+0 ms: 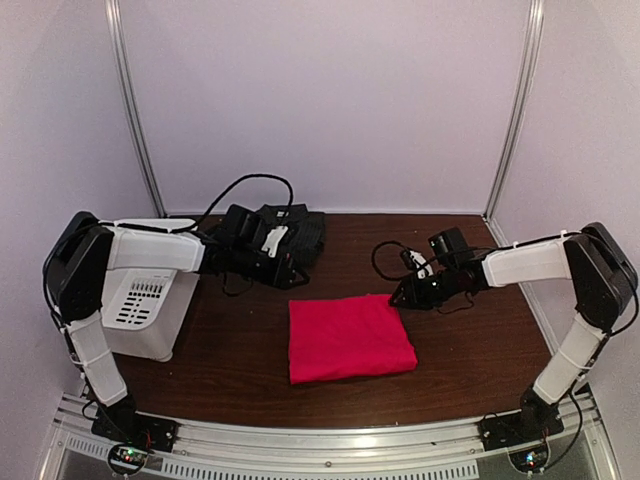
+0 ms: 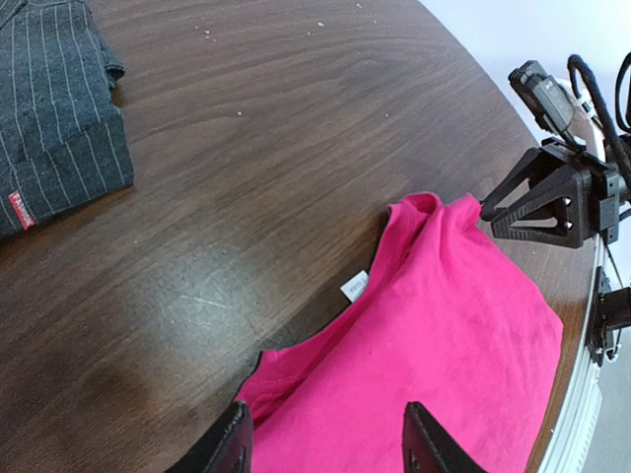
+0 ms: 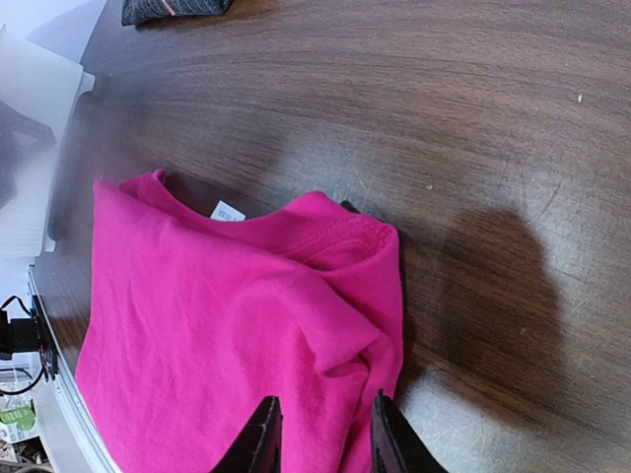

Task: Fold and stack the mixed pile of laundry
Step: Smooth out the square-folded T-shirt at the center of the board.

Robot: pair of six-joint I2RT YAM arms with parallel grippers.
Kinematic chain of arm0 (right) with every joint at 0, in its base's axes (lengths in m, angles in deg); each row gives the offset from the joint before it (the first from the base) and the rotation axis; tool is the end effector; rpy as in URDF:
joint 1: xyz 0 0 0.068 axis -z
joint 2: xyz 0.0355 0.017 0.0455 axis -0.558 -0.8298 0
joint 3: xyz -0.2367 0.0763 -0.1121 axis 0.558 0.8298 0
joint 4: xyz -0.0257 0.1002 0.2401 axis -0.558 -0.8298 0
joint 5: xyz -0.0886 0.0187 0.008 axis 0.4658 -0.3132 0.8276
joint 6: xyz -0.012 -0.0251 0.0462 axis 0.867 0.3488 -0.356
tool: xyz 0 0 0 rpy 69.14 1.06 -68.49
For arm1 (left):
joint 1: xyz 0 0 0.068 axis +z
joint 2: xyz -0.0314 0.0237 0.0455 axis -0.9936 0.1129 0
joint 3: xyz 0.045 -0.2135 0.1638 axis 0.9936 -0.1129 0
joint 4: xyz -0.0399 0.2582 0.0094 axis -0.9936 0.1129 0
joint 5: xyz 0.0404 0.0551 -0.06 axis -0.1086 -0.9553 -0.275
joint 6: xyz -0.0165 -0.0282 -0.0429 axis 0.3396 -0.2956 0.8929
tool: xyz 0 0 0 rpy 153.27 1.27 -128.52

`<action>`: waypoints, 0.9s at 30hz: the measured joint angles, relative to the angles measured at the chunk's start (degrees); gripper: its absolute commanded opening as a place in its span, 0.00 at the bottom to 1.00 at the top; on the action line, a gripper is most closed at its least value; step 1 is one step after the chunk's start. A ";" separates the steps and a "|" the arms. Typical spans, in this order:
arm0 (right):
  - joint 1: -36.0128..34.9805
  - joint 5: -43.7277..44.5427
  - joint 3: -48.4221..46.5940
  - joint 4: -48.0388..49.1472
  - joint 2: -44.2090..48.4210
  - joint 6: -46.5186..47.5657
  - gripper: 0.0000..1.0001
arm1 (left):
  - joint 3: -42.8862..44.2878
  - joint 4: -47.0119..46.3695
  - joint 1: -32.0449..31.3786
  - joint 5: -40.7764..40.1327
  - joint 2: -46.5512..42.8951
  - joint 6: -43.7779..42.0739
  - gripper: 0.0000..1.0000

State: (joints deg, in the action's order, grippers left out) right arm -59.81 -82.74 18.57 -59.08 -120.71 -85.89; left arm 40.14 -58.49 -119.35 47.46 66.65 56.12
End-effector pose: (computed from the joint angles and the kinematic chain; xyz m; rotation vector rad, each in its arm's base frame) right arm 0.2834 0.1586 0.1620 -0.3296 2.5703 1.0352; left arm 0.3126 -0.2448 0.1934 0.5507 2.3741 -1.0011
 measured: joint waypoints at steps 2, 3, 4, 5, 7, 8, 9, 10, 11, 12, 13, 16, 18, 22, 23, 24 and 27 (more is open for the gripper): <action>0.00 -0.13 -0.50 0.02 -0.59 0.24 0.29 | -0.92 0.02 0.00 -0.48 -0.66 0.13 0.52; 0.00 -0.26 -0.85 0.00 -0.98 0.39 0.29 | -1.07 0.11 0.00 -0.68 -0.92 0.13 0.52; 0.00 -0.44 -1.18 0.00 -1.46 0.70 0.29 | -1.18 0.20 0.00 -1.14 -1.25 0.13 0.52; 0.00 -0.55 -1.57 -0.11 -1.97 1.05 0.29 | -1.18 0.37 0.00 -1.55 -1.53 0.11 0.52; 0.00 -0.76 -2.67 -0.46 -3.30 1.57 0.27 | -1.18 0.70 0.00 -2.47 -2.23 0.07 0.53; 0.00 -0.90 -3.10 -0.57 -3.93 1.79 0.26 | -1.18 0.79 0.00 -2.80 -2.51 0.04 0.53; 0.00 -0.96 -3.43 -0.66 -4.44 1.97 0.26 | -1.20 0.81 0.00 -3.06 -2.75 0.07 0.53; 0.00 -1.09 -3.85 -0.76 -5.09 2.14 0.26 | -1.27 0.87 0.00 -3.43 -3.10 0.07 0.53; 0.00 -1.14 -4.07 -0.81 -5.49 2.40 0.25 | -1.40 0.87 0.00 -3.69 -3.34 0.07 0.53; 0.00 -1.14 -4.33 -1.03 -5.81 2.60 0.22 | -1.77 0.83 0.00 -4.07 -3.72 0.09 0.54; 0.00 -1.11 -4.66 -1.22 -6.03 2.62 0.18 | -2.43 0.83 0.00 -4.35 -4.20 0.11 0.54; 0.04 -1.07 -5.79 -1.84 -6.10 2.89 0.02 | -5.57 0.81 0.00 -5.22 -5.66 0.13 0.54; 0.20 -0.98 -7.06 -2.49 -6.10 3.02 0.00 | -7.96 0.92 0.00 -5.64 -6.21 0.22 0.54; 0.81 -0.81 -9.16 -3.76 -6.10 3.87 0.00 | -11.10 0.92 0.00 -6.34 -6.25 0.37 0.52; 0.98 -0.76 -9.55 -3.98 -6.12 4.11 0.00 | -11.56 0.92 0.00 -6.47 -6.25 0.44 0.52; 1.20 -0.72 -9.90 -4.22 -6.16 4.24 0.00 | -12.07 0.85 0.00 -6.51 -6.29 0.52 0.52; 1.70 -0.55 -11.65 -5.27 -7.54 4.66 0.00 | -13.70 -0.04 0.00 -6.38 -6.93 0.79 0.53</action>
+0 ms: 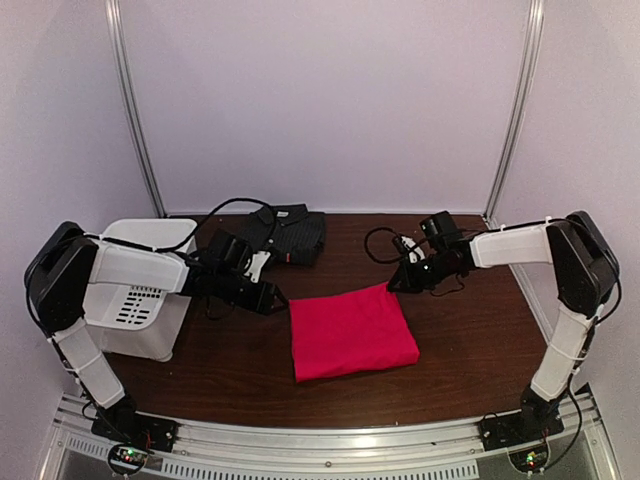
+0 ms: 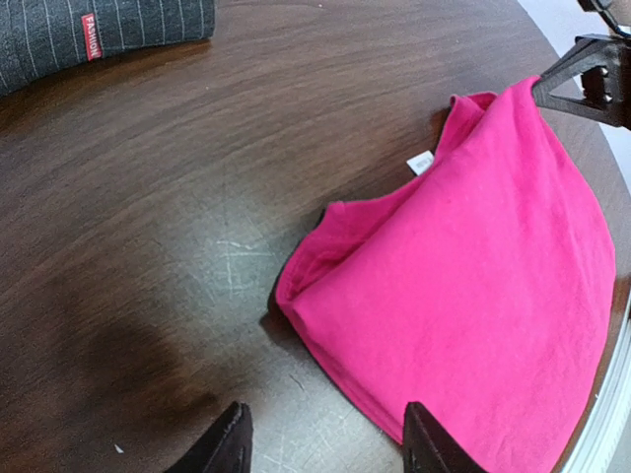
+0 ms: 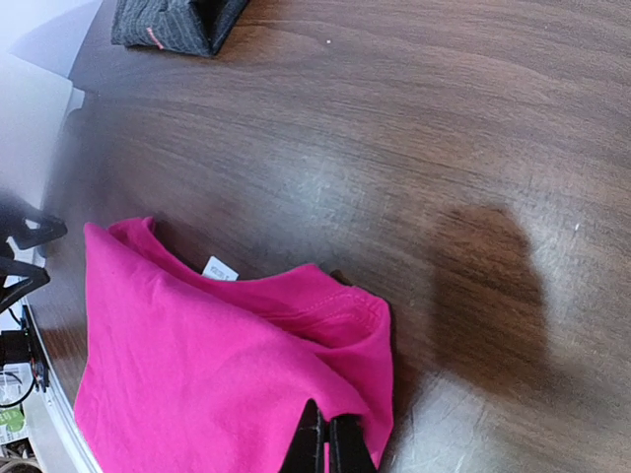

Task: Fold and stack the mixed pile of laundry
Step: Smooth out the square-folded T-shirt at the center of the board.

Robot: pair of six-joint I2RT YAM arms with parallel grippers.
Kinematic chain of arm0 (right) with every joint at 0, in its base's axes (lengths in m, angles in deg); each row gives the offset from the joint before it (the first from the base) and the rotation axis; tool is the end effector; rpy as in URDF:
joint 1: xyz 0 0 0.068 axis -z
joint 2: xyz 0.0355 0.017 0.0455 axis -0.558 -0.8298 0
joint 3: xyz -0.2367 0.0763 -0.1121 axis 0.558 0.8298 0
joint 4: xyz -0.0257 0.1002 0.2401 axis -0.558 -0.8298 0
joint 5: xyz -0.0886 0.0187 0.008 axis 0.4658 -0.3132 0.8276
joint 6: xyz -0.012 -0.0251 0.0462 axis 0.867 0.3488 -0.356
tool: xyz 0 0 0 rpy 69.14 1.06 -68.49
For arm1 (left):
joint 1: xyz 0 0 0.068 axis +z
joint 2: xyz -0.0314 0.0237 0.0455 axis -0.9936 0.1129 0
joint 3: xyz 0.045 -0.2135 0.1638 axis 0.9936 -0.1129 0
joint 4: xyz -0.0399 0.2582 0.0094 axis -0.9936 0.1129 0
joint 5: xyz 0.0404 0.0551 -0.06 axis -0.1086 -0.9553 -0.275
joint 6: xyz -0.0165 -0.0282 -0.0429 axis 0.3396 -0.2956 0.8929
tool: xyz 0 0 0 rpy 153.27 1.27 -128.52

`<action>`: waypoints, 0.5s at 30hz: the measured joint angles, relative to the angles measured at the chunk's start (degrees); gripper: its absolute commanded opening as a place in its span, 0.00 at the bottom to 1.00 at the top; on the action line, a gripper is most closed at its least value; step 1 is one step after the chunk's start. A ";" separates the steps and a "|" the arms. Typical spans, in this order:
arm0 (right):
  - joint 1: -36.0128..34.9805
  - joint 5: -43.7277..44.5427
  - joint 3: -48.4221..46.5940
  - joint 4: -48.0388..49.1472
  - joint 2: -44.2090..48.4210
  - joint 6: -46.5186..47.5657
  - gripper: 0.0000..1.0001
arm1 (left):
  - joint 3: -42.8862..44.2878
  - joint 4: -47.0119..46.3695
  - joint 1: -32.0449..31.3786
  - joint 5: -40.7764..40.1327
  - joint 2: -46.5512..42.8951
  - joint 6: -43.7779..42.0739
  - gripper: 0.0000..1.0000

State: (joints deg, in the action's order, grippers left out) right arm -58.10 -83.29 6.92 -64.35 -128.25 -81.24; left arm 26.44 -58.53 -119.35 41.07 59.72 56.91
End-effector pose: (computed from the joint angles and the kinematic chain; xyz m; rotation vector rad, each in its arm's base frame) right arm 0.3256 0.1673 0.1710 -0.3903 2.5536 1.0053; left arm 0.2718 -0.2108 0.1635 0.4656 2.5043 -0.8410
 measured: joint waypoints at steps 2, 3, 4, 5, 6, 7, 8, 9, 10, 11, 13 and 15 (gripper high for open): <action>0.22 0.17 -1.33 -0.28 -1.92 0.11 0.00 | -1.25 -1.49 0.00 0.48 -0.31 0.39 0.54; 0.31 0.26 -1.57 -0.17 -2.86 0.11 0.00 | -1.79 -2.49 0.00 0.87 -0.28 0.68 0.54; 0.37 0.33 -1.57 -0.24 -3.65 0.09 0.00 | -2.21 -3.34 0.00 1.29 -0.22 1.07 0.54; 0.42 0.37 -1.55 -0.39 -4.24 0.07 0.00 | -2.43 -3.91 0.00 1.53 -0.09 1.49 0.54; 0.44 0.37 -1.55 -0.48 -4.76 0.04 0.00 | -2.49 -4.90 0.00 1.84 0.20 2.03 0.53; 0.44 0.37 -1.53 -0.52 -5.14 0.04 0.00 | -2.49 -6.23 0.00 2.19 0.70 2.54 0.53; 0.46 0.37 -1.51 -0.52 -5.25 0.04 0.00 | -2.49 -7.61 0.00 2.56 1.31 3.13 0.53; 0.46 0.37 -1.51 -0.52 -5.27 0.04 0.00 | -2.49 -8.68 0.00 2.86 1.84 3.67 0.52; 0.44 0.35 -1.51 -0.48 -5.25 0.04 0.00 | -2.49 -10.14 0.00 3.39 2.62 4.42 0.51; 0.44 0.35 -1.51 -0.48 -5.22 0.04 0.00 | -2.47 -11.72 0.00 3.85 3.63 5.11 0.50; 0.46 0.35 -1.51 -0.61 -5.22 0.07 0.00 | -2.38 -13.75 0.00 4.24 5.31 6.23 0.48; 0.46 0.35 -1.53 -0.83 -5.18 0.09 0.00 | -1.90 -15.17 0.00 4.39 7.34 7.45 0.40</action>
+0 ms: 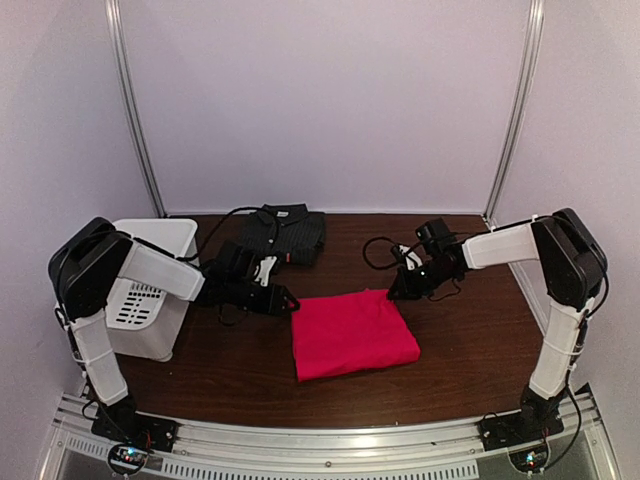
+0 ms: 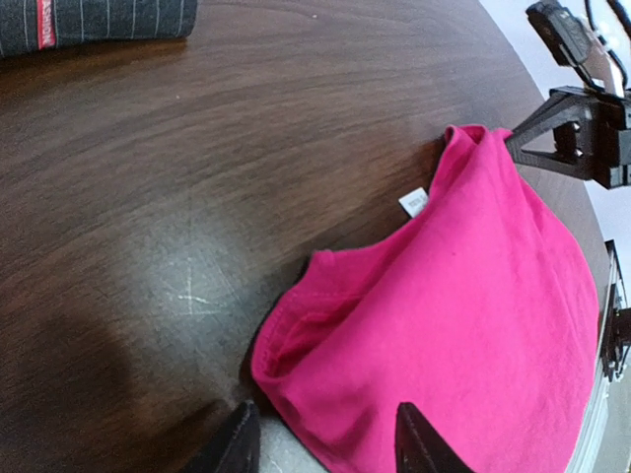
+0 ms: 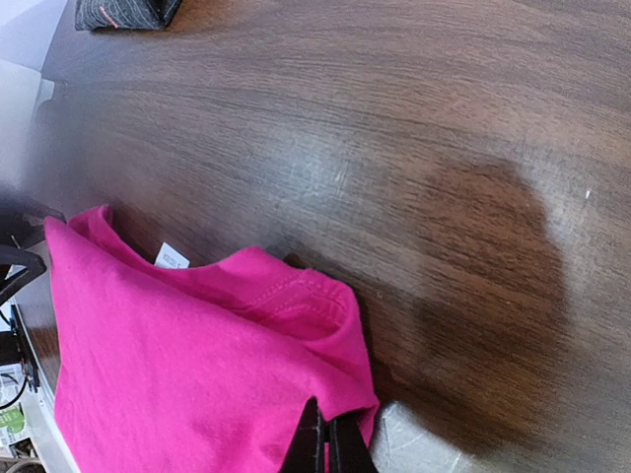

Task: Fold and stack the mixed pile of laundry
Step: Smooth out the square-folded T-shirt at the center of the board.

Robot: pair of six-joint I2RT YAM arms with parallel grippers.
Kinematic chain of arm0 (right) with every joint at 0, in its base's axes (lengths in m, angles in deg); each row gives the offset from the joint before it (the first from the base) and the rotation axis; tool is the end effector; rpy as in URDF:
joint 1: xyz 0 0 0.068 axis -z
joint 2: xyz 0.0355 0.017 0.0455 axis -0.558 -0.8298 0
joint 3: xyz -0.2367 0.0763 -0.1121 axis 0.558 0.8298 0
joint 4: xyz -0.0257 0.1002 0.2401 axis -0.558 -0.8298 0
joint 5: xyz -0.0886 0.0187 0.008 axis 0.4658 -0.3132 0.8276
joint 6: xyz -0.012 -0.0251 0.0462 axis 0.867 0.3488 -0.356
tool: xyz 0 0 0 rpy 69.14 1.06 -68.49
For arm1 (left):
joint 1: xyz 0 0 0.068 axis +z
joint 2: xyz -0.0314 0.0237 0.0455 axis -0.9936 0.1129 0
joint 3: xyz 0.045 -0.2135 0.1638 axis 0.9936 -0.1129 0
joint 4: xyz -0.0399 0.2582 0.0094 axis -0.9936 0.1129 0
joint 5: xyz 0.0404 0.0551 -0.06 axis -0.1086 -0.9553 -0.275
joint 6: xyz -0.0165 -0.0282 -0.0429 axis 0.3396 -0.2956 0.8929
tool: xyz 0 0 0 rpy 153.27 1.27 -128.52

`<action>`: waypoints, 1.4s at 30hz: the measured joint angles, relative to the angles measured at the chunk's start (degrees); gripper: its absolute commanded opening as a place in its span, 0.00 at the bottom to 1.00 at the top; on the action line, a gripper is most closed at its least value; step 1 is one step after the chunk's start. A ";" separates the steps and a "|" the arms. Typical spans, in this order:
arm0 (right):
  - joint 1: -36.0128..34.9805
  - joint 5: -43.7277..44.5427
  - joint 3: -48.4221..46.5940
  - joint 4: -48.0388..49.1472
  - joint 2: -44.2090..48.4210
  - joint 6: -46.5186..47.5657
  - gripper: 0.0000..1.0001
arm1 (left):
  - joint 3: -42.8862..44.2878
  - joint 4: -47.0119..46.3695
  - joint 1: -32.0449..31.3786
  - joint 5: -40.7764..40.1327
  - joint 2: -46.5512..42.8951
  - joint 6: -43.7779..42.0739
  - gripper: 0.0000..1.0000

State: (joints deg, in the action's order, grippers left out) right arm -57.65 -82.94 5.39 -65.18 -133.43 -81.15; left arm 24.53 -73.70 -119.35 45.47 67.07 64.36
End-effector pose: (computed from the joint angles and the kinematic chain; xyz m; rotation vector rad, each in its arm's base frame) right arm 0.3347 0.1680 0.1459 -0.3584 2.6355 0.9855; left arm 0.2837 -0.2226 0.1320 0.3615 2.4551 -1.0184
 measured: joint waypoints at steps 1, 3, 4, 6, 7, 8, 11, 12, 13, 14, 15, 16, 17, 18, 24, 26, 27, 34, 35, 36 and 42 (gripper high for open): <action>0.00 0.00 -0.09 -0.28 0.02 0.00 0.00 | 0.50 -0.55 0.00 -0.02 1.11 0.50 0.28; 0.02 0.00 -0.63 -1.36 0.13 0.13 0.00 | 1.62 -0.98 0.00 -0.15 2.97 1.42 0.08; 0.09 0.02 -1.07 -2.14 0.26 0.31 0.00 | 1.97 -1.18 0.04 -0.37 3.56 1.79 0.00; 0.20 0.26 -1.90 -3.72 0.96 0.61 0.00 | 2.10 -1.18 0.15 -0.81 3.85 2.27 0.00; 0.33 0.44 -2.23 -4.59 1.62 0.81 0.00 | 2.10 -1.31 0.20 -0.98 3.85 2.34 0.00; 0.48 0.59 -2.69 -5.66 2.34 0.87 0.00 | 2.08 -1.60 0.22 -1.11 3.85 2.34 0.00; 1.03 0.90 -4.79 -7.85 3.43 1.25 0.00 | 1.97 -2.01 0.42 -1.57 3.85 2.43 0.00; 1.20 1.07 -5.68 -8.26 3.41 1.38 0.00 | 1.95 -2.08 0.52 -1.86 3.85 2.43 0.00; 1.38 1.14 -6.29 -8.41 3.21 1.46 0.00 | 1.95 -2.12 0.63 -2.05 3.85 2.40 0.00; 1.53 1.14 -6.73 -8.41 2.97 1.49 0.00 | 1.95 -2.16 0.76 -2.32 3.85 2.38 0.00; 1.68 1.11 -6.84 -8.00 2.58 1.44 0.00 | 1.95 -2.19 0.87 -2.64 3.85 2.38 0.00; 1.77 1.11 -6.84 -7.69 2.19 1.42 0.09 | 1.97 -2.19 0.94 -2.95 3.85 2.36 0.00; 1.88 1.11 -6.86 -7.21 1.36 1.25 0.21 | 2.01 -2.08 1.01 -3.37 3.85 2.34 0.00; 1.92 1.27 -6.93 -6.73 0.31 1.16 0.32 | 2.27 -1.73 1.05 -3.67 3.85 2.25 0.00; 2.58 4.20 -6.21 -5.70 -0.96 0.48 0.49 | 6.75 2.99 1.60 -6.29 5.07 0.70 0.13; 2.64 4.20 -4.57 -4.90 2.16 0.61 0.50 | 8.07 4.50 1.88 -7.52 5.51 -0.04 0.19; 2.62 3.82 -3.43 -4.20 4.39 0.55 0.50 | 8.59 5.27 2.03 -7.93 5.66 -0.31 0.22; 0.85 -4.17 -0.57 5.33 11.41 -2.43 0.50 | 10.05 8.07 4.55 -9.31 4.87 -3.39 0.66; -0.02 -5.62 0.33 7.28 11.30 -3.69 0.50 | 9.25 7.85 4.72 -8.50 3.85 -3.87 0.67; -0.98 -7.04 1.55 9.27 11.26 -5.09 0.50 | 8.04 7.72 4.81 -7.61 2.12 -4.46 0.68; -9.31 -14.25 11.98 21.57 11.26 -15.72 0.51 | 3.89 2.93 -1.88 0.42 -7.37 -5.33 0.69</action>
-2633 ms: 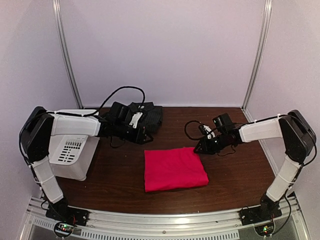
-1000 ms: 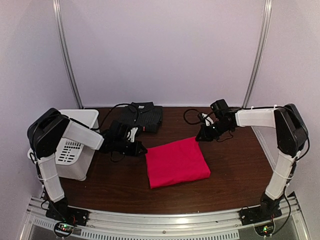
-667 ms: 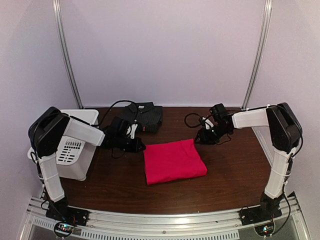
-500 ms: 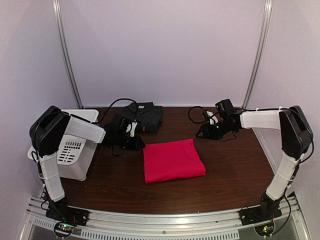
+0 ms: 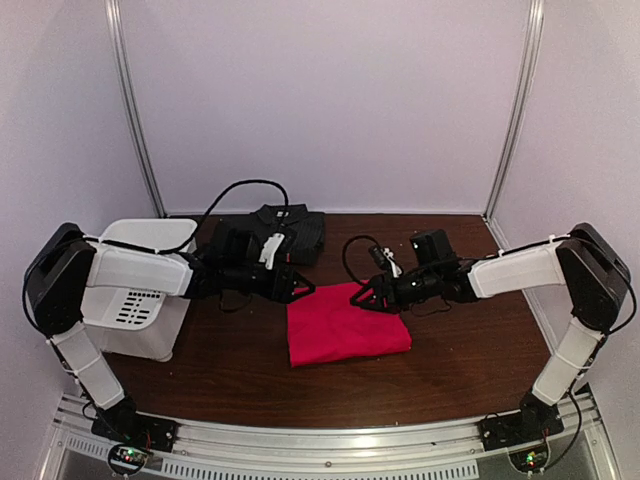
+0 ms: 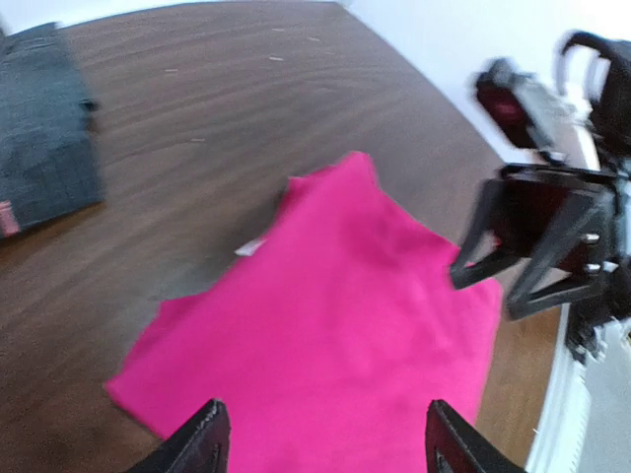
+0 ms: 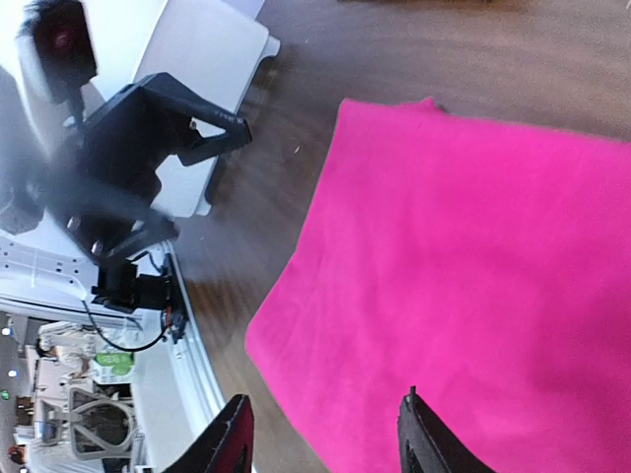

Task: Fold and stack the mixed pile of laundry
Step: Smooth out the square-folded T-shirt at the center of the board.

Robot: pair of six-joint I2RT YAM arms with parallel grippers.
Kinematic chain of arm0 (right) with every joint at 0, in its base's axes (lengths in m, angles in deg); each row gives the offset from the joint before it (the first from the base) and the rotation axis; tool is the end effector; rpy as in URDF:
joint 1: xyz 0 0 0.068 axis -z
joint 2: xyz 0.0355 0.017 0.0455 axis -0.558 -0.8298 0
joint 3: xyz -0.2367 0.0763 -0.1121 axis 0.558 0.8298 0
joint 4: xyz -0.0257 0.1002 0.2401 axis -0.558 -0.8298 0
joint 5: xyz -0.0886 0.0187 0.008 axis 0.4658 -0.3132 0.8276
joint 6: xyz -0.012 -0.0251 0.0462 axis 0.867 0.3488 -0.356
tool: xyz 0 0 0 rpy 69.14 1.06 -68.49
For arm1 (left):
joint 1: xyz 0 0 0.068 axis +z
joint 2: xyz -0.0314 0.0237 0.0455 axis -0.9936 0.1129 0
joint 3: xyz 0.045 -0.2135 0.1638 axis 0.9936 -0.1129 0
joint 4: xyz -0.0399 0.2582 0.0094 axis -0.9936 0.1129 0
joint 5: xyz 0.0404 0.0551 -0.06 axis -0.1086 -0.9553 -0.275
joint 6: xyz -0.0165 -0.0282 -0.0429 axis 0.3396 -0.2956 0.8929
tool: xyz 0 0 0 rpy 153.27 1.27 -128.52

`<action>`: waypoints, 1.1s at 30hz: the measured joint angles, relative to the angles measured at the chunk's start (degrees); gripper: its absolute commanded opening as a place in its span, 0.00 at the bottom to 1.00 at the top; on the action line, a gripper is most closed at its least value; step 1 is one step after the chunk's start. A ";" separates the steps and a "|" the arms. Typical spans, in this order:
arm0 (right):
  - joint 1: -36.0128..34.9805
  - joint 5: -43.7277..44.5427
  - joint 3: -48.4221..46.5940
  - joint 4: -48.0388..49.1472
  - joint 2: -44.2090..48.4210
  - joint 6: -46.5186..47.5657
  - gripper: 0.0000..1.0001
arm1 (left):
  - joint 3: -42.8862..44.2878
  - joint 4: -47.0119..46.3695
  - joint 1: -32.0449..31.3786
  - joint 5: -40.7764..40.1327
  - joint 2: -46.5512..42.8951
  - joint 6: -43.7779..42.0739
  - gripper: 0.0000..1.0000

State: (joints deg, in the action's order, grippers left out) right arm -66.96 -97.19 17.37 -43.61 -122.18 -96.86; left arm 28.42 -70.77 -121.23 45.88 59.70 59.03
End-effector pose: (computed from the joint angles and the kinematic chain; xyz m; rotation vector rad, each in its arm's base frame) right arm 0.2753 0.2099 0.1832 -0.4972 2.3704 1.4952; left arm 0.2798 -0.2348 0.1917 0.5277 2.2572 -1.0448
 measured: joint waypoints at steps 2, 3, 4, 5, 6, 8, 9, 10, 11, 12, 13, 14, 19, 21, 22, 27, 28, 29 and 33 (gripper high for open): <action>-2.10 -1.55 2.82 3.56 0.02 -3.02 0.52 | -2.54 -4.85 -3.96 3.65 -0.76 1.46 0.69; -2.62 -2.27 4.20 5.46 0.02 -4.55 0.52 | -4.02 -7.15 -5.92 5.40 -0.57 2.56 0.69; -2.78 -2.89 5.38 7.02 0.02 -5.73 0.52 | -5.20 -8.83 -7.52 6.71 -0.11 3.52 0.69; -2.73 -3.39 6.71 8.90 -0.07 -6.80 0.52 | -6.93 -11.47 -8.98 8.37 1.18 5.25 0.69; -2.60 -3.82 7.87 10.78 -0.39 -7.80 0.51 | -7.50 -12.17 -10.25 9.01 1.97 5.97 0.69; -2.27 -4.48 9.92 15.10 -2.23 -9.62 0.51 | -8.94 -15.69 -10.97 10.29 5.01 8.35 0.68; -2.03 -4.74 10.97 17.40 -3.39 -10.58 0.51 | -9.44 -17.25 -10.86 10.51 7.06 9.57 0.68; -1.86 -5.11 12.92 20.39 -5.20 -11.69 0.51 | -9.92 -18.43 -10.40 10.51 9.05 10.62 0.68; -1.36 -5.27 14.23 21.73 -6.27 -12.33 0.51 | -10.32 -18.93 -9.92 10.27 10.36 11.15 0.67; -0.79 -5.35 15.96 23.69 -7.37 -12.94 0.50 | -10.97 -20.96 -9.07 10.88 11.41 11.52 0.68; -0.13 -6.23 17.18 26.01 -7.93 -13.16 0.49 | -11.26 -22.10 -8.55 10.67 11.52 12.22 0.68; 0.52 -6.51 18.18 28.11 -7.96 -13.51 0.49 | -11.65 -23.19 -7.89 10.32 11.52 12.63 0.68; 3.48 -8.04 22.18 32.59 -6.27 -15.04 0.50 | -13.55 -22.95 -5.66 8.46 9.46 11.15 0.69; 3.82 -7.69 22.23 29.62 -3.32 -14.58 0.50 | -13.62 -19.41 -5.51 6.95 7.28 9.07 0.70; 4.00 -7.39 21.66 27.15 -1.40 -14.12 0.50 | -13.53 -17.38 -5.44 6.19 6.01 7.87 0.71; 5.77 -5.64 9.27 18.05 2.23 -9.42 0.49 | -7.87 -8.48 -5.20 2.78 2.34 2.16 0.73; 6.12 -5.51 6.67 17.81 1.22 -8.87 0.49 | -5.77 -7.61 -5.14 2.34 2.62 1.60 0.73; 6.54 -5.31 3.56 17.70 -0.50 -8.33 0.48 | -3.69 -7.23 -5.03 2.01 3.17 1.18 0.73; 7.54 -5.38 -4.66 17.75 -9.03 -7.30 0.45 | 5.35 -8.70 -4.00 2.12 9.31 0.98 0.73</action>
State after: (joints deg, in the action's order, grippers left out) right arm -59.42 -102.57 12.71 -25.86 -131.21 -104.16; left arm 33.78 -79.47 -125.23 48.00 69.01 60.01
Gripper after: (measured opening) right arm 0.472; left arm 0.731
